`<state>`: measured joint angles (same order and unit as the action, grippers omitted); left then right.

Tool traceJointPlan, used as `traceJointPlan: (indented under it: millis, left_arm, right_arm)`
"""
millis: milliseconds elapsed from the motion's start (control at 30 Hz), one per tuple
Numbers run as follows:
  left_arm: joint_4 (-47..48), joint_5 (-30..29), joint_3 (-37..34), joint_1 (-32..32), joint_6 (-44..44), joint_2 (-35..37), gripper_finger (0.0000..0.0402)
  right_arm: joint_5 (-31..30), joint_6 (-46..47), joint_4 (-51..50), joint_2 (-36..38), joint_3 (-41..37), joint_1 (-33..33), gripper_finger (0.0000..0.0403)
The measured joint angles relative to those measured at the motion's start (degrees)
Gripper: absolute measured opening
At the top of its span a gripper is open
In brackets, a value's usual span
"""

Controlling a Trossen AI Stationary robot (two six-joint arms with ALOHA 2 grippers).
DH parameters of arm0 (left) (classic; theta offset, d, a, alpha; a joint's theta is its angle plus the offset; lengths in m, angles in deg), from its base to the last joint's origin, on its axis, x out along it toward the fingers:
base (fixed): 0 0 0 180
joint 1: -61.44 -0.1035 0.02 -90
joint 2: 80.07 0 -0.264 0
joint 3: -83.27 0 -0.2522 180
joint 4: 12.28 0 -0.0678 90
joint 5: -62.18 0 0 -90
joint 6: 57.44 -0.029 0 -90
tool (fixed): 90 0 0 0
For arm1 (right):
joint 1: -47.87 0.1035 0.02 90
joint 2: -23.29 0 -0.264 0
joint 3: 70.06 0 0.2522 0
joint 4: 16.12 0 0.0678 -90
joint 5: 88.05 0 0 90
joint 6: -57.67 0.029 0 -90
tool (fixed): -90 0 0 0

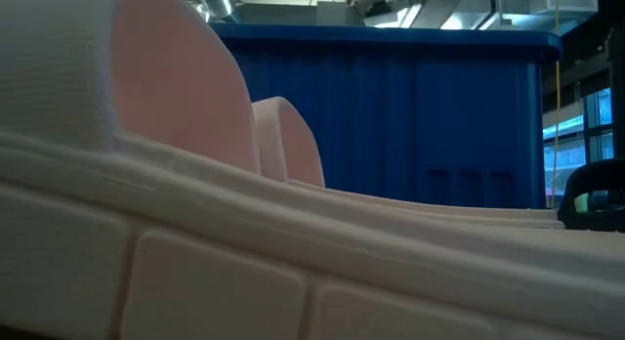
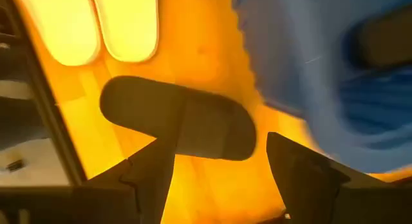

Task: Pick and place slides into bin
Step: Put the black slide into the blue container

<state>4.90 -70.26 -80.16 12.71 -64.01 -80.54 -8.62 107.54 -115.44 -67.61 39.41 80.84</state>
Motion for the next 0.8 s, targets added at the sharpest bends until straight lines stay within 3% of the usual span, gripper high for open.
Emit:
traceJointPlan:
  millis: [333,567,800]
  left_arm:
    - [0.0,0.02,0.0,0.0,-0.05,0.0,0.0176]
    - [0.02,0.02,0.0,0.0,-0.07,0.0,0.0176]
    - [0.06,0.03,0.0,0.0,-0.07,0.0,0.0176]
  right_arm:
    - [-0.34,11.57,19.64,-7.12,-15.21,8.35,0.0245]
    - [-3.35,21.51,15.31,-13.29,-18.14,8.88,0.0245]
    - [-4.94,21.87,11.59,-18.21,-18.19,8.81,0.0245]
